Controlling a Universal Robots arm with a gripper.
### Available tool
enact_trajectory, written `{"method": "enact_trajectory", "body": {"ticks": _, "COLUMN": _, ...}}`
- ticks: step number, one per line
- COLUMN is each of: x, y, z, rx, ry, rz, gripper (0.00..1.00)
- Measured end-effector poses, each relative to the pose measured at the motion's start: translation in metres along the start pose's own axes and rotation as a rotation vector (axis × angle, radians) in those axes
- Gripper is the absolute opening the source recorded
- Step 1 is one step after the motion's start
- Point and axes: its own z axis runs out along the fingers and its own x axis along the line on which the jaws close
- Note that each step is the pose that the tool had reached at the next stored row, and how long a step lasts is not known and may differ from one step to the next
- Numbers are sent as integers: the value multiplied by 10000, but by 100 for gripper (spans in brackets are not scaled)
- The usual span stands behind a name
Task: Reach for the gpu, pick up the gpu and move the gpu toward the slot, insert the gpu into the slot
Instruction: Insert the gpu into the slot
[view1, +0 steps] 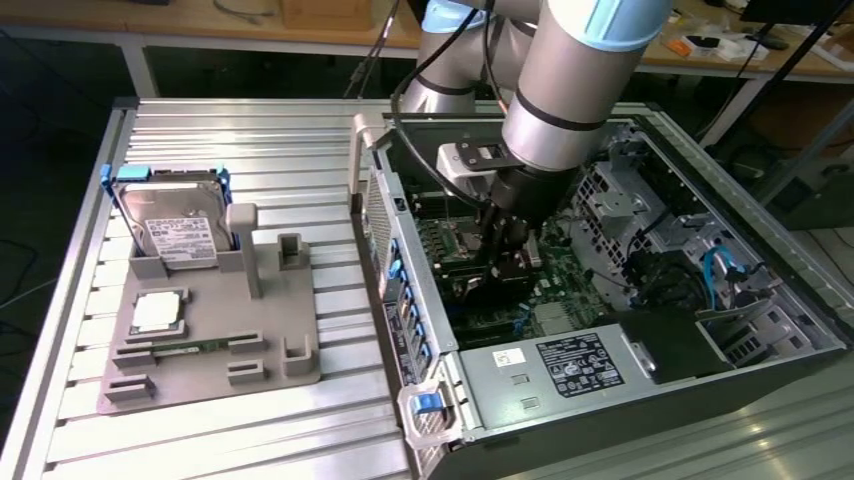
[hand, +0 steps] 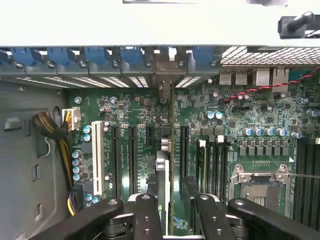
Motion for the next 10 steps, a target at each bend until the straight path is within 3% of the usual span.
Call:
{"method": "enact_trajectory", "body": {"ticks": 1, "x": 0, "y": 0, "z": -1, "rx": -1, "ry": 1, "rz": 0, "gripper": 11}}
{"method": "enact_trajectory", "body": {"ticks": 10, "x": 0, "y": 0, "z": -1, "rx": 0, "ry": 1, "rz": 0, "gripper": 11}}
